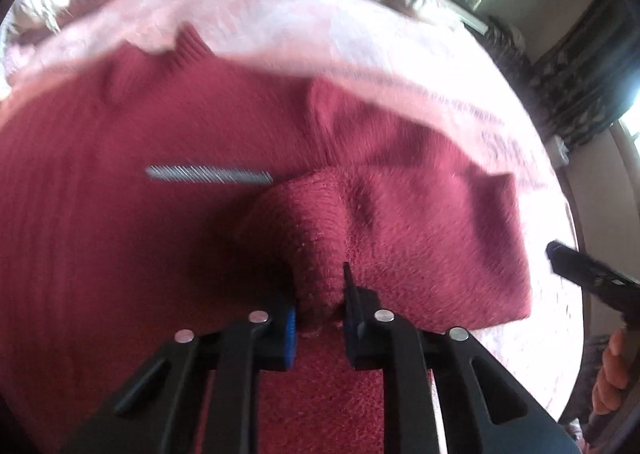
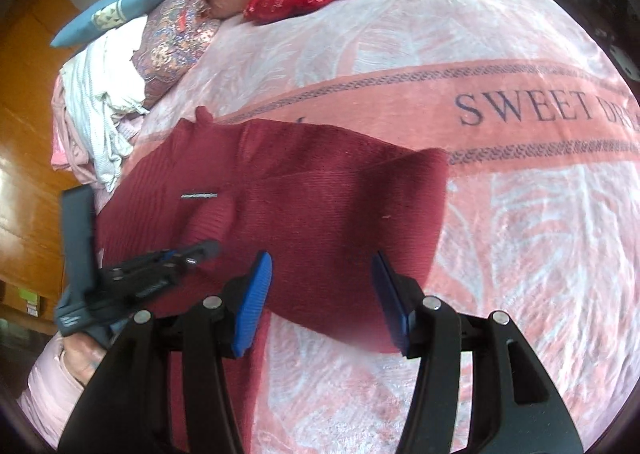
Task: Fold small clothes
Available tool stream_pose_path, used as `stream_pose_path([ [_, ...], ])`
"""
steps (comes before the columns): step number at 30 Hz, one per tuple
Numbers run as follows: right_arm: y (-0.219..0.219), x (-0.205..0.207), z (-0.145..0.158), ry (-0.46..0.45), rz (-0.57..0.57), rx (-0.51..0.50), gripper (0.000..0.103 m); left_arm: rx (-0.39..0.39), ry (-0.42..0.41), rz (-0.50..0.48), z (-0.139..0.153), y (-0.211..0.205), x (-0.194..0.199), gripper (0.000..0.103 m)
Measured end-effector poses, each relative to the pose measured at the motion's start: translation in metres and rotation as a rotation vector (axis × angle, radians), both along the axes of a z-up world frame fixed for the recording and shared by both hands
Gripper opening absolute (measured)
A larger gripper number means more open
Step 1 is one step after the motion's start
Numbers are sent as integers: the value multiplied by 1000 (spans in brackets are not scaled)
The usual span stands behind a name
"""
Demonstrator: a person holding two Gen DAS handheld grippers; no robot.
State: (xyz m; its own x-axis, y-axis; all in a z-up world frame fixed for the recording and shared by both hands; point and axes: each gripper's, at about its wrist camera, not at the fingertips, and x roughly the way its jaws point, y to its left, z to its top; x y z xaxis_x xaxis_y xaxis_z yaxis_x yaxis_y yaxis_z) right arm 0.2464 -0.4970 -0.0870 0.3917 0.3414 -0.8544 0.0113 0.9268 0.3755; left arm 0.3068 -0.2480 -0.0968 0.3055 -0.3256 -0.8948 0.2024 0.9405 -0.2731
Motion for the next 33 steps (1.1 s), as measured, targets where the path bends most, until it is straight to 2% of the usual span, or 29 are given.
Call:
stream_pose_path([
  [6,13,8,-7,19,7,0,53,27,-173,42,52,52,2,17],
  [10,32,16,-10,32,32,4,53,62,-242,116,71,115,14,17],
  [11,38,17,-11,36,39,6,53,72,-249,129,71,115,17,17],
  [17,75,29,-27,77,91,26,53,153,-266,246,63,202,26,17],
  [21,102,41,-41,118,116,53,53,157,-216,281,40,232,36,18],
  [24,113,47,-52,145,108,24,54,159,-170,272,23,241,41,21],
  [25,115,49,-55,155,104,8,52,177,-152,265,14,240,42,22],
  [26,116,50,-58,163,99,-18,44,193,-143,257,9,237,41,24],
  [27,116,50,-61,179,91,-67,30,218,-136,247,4,236,42,30],
  [29,109,50,-65,201,75,-73,15,276,-142,242,2,238,41,41],
  [30,102,49,-66,213,54,-43,13,295,-149,244,3,242,41,46],
  [33,96,48,-66,225,35,-38,12,338,-177,283,15,262,41,49],
])
